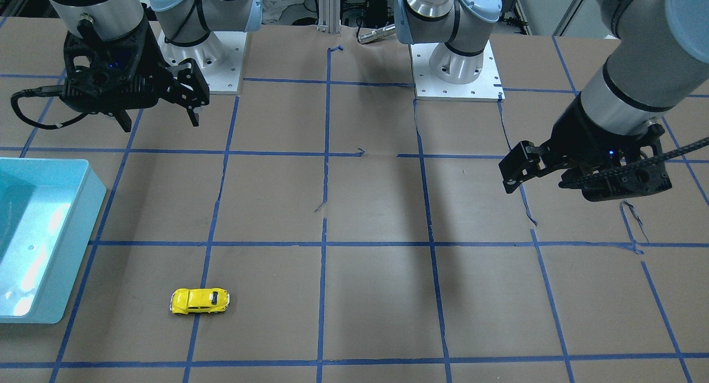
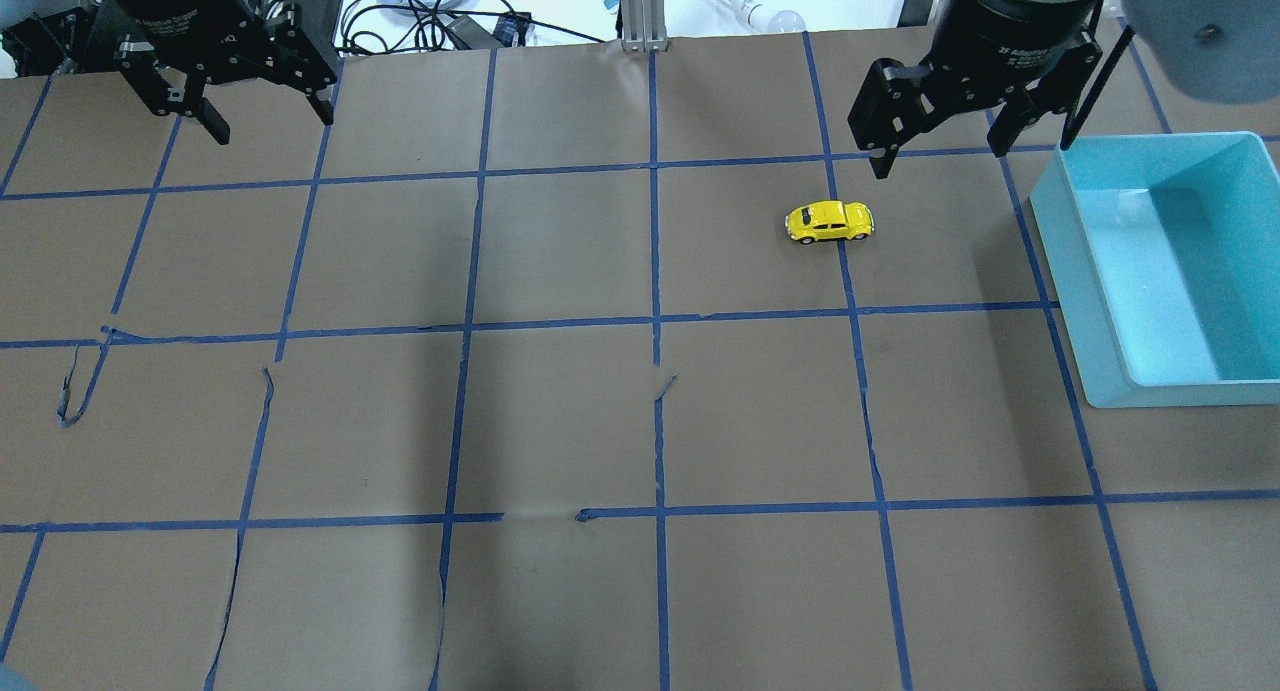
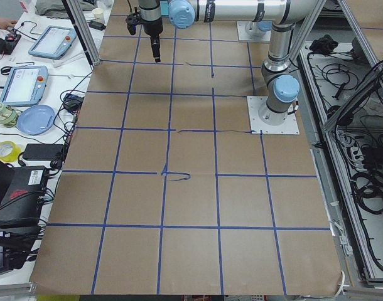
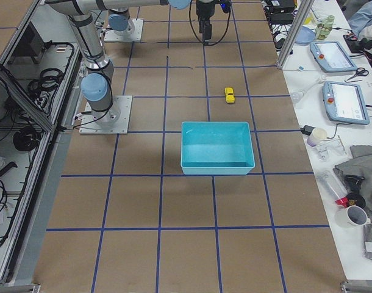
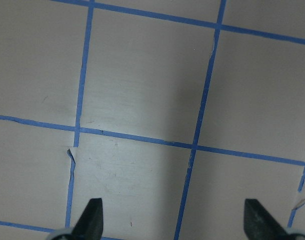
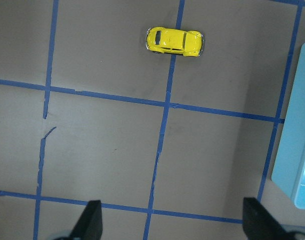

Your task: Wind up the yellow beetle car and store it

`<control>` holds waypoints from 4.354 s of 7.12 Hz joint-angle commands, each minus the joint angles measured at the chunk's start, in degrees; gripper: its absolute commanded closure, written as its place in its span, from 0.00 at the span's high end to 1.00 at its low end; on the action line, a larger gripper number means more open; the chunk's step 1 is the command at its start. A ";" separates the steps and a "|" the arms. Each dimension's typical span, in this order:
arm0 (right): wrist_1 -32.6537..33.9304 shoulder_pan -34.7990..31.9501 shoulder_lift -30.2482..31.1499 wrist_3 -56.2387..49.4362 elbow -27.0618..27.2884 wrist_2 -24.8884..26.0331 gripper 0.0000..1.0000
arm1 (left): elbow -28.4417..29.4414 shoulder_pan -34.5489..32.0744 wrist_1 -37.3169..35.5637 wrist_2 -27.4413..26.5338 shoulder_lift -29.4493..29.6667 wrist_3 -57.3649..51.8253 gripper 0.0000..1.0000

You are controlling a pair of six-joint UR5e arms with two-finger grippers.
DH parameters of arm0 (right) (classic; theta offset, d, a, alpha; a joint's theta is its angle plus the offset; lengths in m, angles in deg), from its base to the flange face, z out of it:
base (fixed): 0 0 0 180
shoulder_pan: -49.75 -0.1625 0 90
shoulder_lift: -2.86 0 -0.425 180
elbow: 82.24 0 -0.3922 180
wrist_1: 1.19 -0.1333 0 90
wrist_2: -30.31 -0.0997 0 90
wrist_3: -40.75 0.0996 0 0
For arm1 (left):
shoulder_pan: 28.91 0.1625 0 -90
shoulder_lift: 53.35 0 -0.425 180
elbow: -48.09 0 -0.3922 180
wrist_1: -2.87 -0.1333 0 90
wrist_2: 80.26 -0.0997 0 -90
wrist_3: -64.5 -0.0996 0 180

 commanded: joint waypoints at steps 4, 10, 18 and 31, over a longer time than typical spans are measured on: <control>12.12 0.51 -12.14 -27.52 -1.50 -1.75 1.00 | -1.25 -3.48 1.97 0.29 -1.50 -8.27 1.00; 21.00 0.60 -25.97 -61.25 -0.98 -2.54 1.00 | -6.44 -6.13 1.18 -0.94 -3.88 -8.20 1.00; 38.33 0.60 -32.83 -75.86 4.48 -2.62 0.78 | -6.97 -4.37 -0.49 -4.29 -4.41 -8.55 1.00; 15.77 16.98 -15.97 -87.62 0.26 -0.34 0.00 | -11.72 -3.41 -10.33 1.25 -5.90 -5.91 1.00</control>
